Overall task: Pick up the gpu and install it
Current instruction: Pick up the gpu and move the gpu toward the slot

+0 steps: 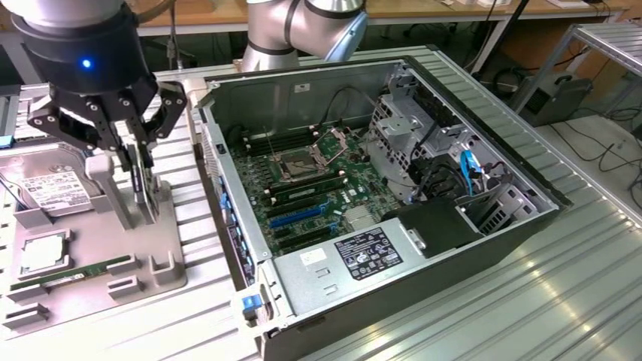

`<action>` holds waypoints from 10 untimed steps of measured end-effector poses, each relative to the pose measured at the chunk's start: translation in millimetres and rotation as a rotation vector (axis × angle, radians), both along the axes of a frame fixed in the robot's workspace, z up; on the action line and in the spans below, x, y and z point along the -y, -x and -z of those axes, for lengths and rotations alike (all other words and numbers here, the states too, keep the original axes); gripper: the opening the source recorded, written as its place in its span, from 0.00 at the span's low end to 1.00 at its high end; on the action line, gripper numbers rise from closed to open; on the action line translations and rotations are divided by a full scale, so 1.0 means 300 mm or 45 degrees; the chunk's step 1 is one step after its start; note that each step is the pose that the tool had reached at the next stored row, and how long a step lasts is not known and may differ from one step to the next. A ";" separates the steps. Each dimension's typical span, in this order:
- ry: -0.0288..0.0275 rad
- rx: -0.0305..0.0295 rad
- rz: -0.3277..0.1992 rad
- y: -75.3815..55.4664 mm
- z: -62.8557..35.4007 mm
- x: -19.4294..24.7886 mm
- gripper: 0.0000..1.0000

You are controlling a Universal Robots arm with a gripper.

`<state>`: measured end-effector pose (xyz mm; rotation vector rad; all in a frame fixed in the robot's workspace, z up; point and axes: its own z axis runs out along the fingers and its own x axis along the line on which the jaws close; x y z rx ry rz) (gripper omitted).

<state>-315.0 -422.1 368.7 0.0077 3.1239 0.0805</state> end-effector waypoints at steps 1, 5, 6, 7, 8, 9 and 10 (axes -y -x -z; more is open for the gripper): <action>-0.0001 -0.0001 0.000 -0.005 -0.018 0.004 0.26; 0.0000 -0.0016 -0.001 -0.031 -0.085 0.026 0.26; -0.0001 -0.0020 -0.001 -0.039 -0.100 0.030 0.26; -0.0005 -0.0023 -0.001 -0.046 -0.114 0.035 0.26; -0.0010 -0.0027 -0.001 -0.055 -0.129 0.039 0.26; -0.0019 -0.0032 -0.001 -0.066 -0.146 0.042 0.26; -0.0028 -0.0037 -0.001 -0.077 -0.161 0.046 0.26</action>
